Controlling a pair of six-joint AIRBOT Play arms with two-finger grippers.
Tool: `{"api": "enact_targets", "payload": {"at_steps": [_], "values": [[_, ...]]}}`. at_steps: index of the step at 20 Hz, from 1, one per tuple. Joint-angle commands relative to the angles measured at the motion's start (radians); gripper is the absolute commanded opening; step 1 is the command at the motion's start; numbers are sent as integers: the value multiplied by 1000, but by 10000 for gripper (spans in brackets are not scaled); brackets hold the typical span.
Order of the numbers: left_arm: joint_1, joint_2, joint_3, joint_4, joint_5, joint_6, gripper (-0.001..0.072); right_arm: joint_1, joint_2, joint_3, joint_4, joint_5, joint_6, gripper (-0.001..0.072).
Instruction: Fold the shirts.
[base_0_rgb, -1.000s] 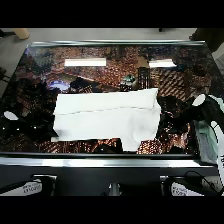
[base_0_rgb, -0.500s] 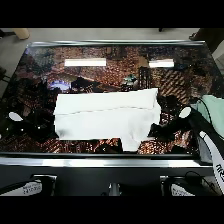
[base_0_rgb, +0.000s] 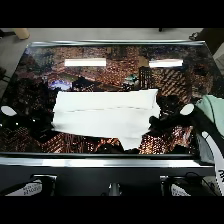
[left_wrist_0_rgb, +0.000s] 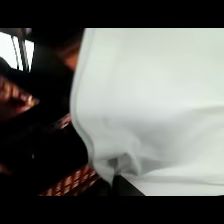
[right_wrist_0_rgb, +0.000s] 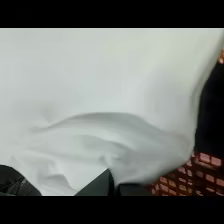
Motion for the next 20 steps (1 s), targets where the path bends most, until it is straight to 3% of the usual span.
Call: {"api": "enact_targets", "payload": {"at_steps": [1, 4, 7, 12, 13, 14, 15, 16, 17, 20], "values": [[0, 33, 195, -39, -4, -23, 19, 1, -8, 264, -102, -6, 43, 17], [-26, -74, 365, -51, 69, -74, 21, 3, -210, 537, -85, -49, 48, 17], [-45, -276, 532, -51, 54, -131, 23, 2, -433, 756, -78, -85, 80, 18], [-60, -544, 686, -192, 33, -145, 30, 2, -649, 851, 16, -122, 103, 21], [-61, -571, 686, -221, 42, -145, 121, 2, -673, 851, 16, -111, 122, 25], [-61, -592, 686, -253, 47, -144, 445, 2, -689, 851, 16, -101, 126, 113], [-59, -598, 686, -272, 45, -143, 626, 2, -691, 852, 14, -91, 108, 322], [-53, -592, 687, -271, 43, -135, 624, -9, -677, 854, 13, -60, 42, 638], [-42, -579, 687, -271, 38, -135, 623, -24, -656, 854, -5, -16, -27, 706], [-21, -515, 687, -270, -25, -74, 619, -94, -630, 851, -134, 166, -47, 717]]}}
